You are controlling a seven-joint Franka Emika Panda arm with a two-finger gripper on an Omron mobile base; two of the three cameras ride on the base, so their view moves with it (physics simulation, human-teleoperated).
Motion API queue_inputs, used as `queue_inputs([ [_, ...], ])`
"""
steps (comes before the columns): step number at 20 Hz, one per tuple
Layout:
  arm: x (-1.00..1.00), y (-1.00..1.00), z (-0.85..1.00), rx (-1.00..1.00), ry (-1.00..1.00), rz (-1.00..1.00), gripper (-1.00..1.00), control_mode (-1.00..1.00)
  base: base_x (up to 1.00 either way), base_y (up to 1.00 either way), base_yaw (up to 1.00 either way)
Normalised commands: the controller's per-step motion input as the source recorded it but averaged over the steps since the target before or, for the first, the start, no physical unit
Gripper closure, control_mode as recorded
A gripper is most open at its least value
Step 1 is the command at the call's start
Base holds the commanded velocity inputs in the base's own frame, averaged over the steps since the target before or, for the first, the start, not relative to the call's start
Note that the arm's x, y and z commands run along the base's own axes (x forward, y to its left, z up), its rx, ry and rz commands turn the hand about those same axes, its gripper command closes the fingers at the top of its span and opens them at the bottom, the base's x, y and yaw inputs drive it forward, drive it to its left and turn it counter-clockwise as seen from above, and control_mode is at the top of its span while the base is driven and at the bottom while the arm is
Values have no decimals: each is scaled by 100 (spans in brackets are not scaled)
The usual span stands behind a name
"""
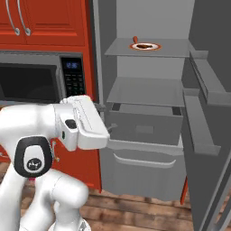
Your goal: Retrieve the chicken drumstick from the fridge and place it on the saucepan with marinade on the stove.
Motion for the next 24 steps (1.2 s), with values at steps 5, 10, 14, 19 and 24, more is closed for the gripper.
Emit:
queue_inputs([
  [5,0,41,9,13,26,34,-100,-100,0,0,0],
  [10,-4,9,0,6,12,36,-100,-100,0,0,0],
  [14,-11,20,1,8,6,32,-100,-100,0,0,0],
  [19,-9,5,6,13,2,24,-100,-100,0,0,0],
  [24,-14,17,5,3,1,20,-100,-100,0,0,0],
])
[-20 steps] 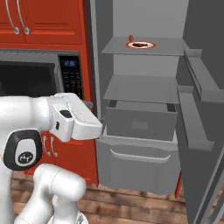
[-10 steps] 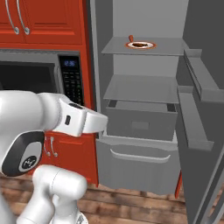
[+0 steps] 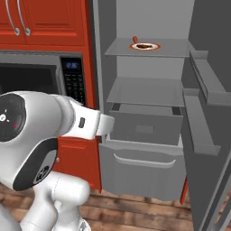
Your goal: Retrieve the chicken drumstick from the fridge and place it on the saucepan with marinade on the stove.
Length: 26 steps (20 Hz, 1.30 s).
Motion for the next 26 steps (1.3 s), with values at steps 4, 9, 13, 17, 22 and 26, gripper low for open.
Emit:
queue_inputs([
  [4,-30,23,13,0,6,2,-100,-100,0,0,0],
  [9,-20,39,21,-3,12,0,-100,-100,0,0,0],
  [13,-2,23,26,-2,15,0,-100,-100,0,0,0],
  [17,2,15,14,-2,18,0,-100,-100,0,0,0],
  [22,12,25,1,-1,20,4,-100,-100,0,0,0],
  [26,28,31,0,-1,17,10,-100,-100,0,0,0],
])
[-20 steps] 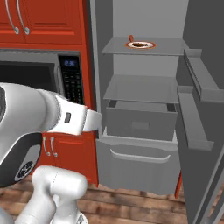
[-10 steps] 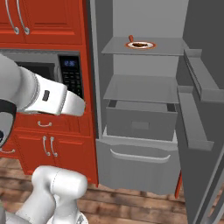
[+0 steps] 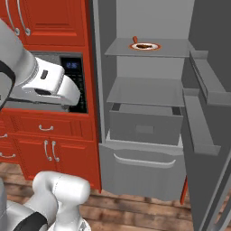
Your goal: Retrieve the chicken drumstick from the fridge and place it on the saucepan with marinade on the stove.
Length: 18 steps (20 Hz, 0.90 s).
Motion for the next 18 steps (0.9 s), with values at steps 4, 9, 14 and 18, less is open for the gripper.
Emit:
queue_inputs([
  [4,3,34,-11,0,11,7,-100,-100,0,0,0],
  [9,0,9,-39,0,0,2,-100,-100,0,0,0],
  [14,5,0,-40,0,0,0,-100,-100,0,0,0],
  [18,9,0,-36,0,0,0,-100,-100,0,0,0],
])
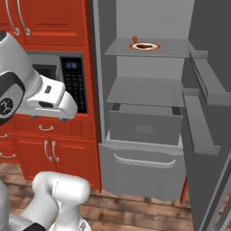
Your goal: Retrieve the chicken drumstick from the fridge and place it on the saucepan with marinade on the stove.
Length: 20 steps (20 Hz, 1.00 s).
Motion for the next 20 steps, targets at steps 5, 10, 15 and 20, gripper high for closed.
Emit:
queue_inputs([
  [5,11,0,-23,0,-1,0,-100,-100,0,0,0],
  [10,17,0,-12,0,-1,0,-100,-100,0,0,0],
  [15,20,0,-2,0,0,0,-100,-100,0,0,0],
  [20,8,0,-1,0,0,0,-100,-100,0,0,0],
])
